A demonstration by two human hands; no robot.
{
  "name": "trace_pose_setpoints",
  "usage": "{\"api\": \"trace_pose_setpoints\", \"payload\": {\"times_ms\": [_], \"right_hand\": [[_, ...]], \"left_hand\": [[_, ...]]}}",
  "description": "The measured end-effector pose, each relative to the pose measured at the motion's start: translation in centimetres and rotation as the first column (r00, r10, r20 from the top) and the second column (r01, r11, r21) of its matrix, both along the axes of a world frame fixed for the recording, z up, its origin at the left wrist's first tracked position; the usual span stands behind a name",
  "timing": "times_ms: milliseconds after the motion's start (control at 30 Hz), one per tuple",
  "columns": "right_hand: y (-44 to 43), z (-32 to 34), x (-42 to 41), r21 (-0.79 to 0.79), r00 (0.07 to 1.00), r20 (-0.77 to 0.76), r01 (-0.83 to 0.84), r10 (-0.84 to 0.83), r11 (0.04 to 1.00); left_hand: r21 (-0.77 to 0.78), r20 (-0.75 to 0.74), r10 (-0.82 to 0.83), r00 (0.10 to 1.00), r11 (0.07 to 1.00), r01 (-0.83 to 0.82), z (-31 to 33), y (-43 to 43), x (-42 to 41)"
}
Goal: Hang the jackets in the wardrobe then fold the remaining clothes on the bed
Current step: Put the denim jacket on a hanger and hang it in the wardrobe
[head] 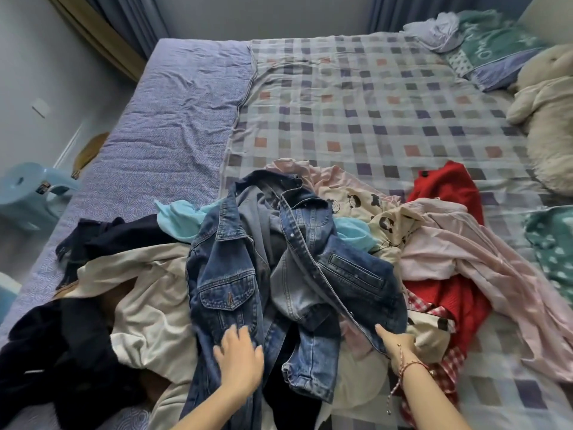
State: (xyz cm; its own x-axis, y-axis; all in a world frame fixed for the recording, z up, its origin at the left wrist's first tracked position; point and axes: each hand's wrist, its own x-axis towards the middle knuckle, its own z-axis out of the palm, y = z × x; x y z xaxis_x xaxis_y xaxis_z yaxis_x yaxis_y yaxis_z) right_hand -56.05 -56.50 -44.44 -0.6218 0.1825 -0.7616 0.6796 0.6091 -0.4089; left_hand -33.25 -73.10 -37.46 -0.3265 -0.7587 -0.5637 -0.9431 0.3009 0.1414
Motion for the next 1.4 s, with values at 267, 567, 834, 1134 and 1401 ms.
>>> {"api": "trace_pose_setpoints", "payload": {"times_ms": [267, 567, 834, 1134, 1401], "right_hand": [[-1.3, 3.7, 3.0, -0.13, 0.986, -0.08, -0.155, 0.146, 0.979], [-2.2, 11.4, 8.4, -0.734, 0.742, 0.003, -0.453, 0.671, 0.505], [-2.4, 0.1, 7.7, -0.261, 0.837, 0.058, -0.513, 0.544, 0.818], [-4.0, 1.0, 9.4, -0.203, 0.792, -0.024, -0.601, 0.61, 0.773], [-1.0, 18.7, -4.4, -0.03, 0.423, -0.445, -0.888, 0.789, 0.459]], "left_hand": [[0.696, -0.246, 0.508, 0.825, 0.686, -0.215, 3.0, 3.2, -6.9], [0.87, 0.033, 0.874, 0.485, 0.213, -0.444, 4.0, -0.3, -4.8], [0.069, -0.361, 0.472, 0.804, 0.873, -0.482, 2.9, -10.4, 4.5], [-0.066, -0.019, -0.44, 0.898, 0.897, 0.438, 0.3, -2.5, -2.0], [-0.351, -0.1, -0.426, 0.899, 0.861, 0.369, -1.0, -1.1, -5.9]]}}
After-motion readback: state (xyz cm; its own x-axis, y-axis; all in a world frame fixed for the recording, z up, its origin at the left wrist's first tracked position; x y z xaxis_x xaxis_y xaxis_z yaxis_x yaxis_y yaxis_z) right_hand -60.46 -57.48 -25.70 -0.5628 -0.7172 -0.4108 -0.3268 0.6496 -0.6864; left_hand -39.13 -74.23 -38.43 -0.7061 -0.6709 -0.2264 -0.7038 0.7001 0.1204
